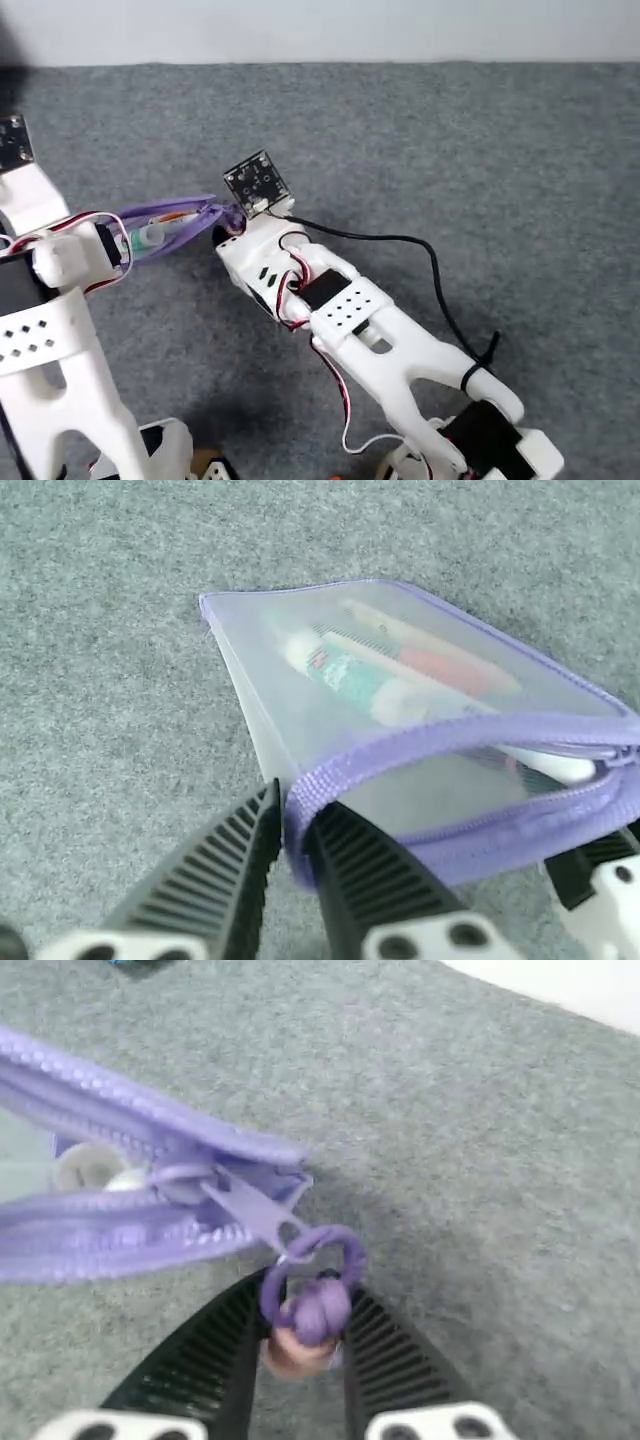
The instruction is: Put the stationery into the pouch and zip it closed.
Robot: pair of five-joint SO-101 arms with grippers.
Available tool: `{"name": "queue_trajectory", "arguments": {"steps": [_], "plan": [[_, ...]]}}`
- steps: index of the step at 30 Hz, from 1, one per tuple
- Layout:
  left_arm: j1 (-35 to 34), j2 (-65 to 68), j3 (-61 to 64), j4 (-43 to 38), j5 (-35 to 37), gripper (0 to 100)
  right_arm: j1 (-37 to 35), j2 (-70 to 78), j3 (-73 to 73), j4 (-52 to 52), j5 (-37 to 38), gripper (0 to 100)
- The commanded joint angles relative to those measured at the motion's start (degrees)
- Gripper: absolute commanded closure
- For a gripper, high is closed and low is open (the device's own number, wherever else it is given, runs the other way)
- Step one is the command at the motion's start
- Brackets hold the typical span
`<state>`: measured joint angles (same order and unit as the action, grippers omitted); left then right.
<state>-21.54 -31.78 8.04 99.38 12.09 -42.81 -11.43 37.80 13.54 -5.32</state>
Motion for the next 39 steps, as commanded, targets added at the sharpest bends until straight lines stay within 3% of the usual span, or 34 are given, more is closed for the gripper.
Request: {"name": "queue_trajectory", "arguments": {"steps": [1,15,22,24,39], "plan": [[0.53,0.0,-0.04,0.18,-0.44,99,0.57,-5.23,-1.85,2.95,0.79,99.1],[0.62,0.0,-0.04,0.18,-0.44,99,0.4,-15.34,-1.85,19.56,2.02,97.2],[0.88,0.26,-0.04,0.18,-0.44,99,-0.84,-5.58,-1.85,14.2,2.37,72.3],[0.88,0.35,-0.04,0.18,-0.44,99,-0.92,-3.56,-2.11,12.79,2.37,69.6],[0.88,0.09,0.04,0.26,-0.44,99,-1.54,-4.79,-2.2,12.0,2.11,80.1]]}}
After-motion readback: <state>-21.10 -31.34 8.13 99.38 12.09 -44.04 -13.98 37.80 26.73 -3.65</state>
